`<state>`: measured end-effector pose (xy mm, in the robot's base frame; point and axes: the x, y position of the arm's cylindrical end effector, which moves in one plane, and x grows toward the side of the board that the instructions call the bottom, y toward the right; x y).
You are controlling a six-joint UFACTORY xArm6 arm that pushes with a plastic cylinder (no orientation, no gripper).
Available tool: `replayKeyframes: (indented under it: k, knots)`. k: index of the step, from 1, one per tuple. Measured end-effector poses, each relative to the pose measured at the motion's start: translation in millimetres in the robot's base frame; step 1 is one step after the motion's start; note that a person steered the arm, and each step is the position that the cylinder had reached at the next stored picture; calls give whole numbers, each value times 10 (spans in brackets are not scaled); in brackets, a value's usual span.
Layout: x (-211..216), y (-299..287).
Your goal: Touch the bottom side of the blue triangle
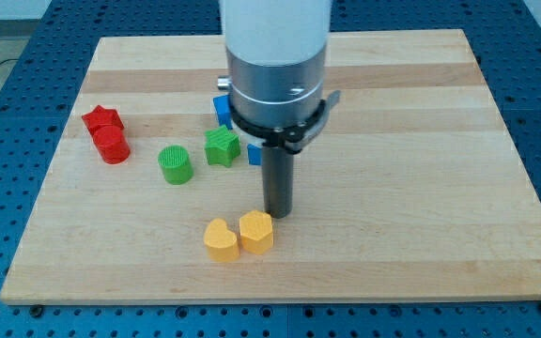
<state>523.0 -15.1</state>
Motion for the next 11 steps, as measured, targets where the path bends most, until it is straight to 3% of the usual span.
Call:
replayKeyframes:
  k: [3, 6, 11]
  knots:
    - [213, -128]
    - [-559, 170]
    - [-642, 121]
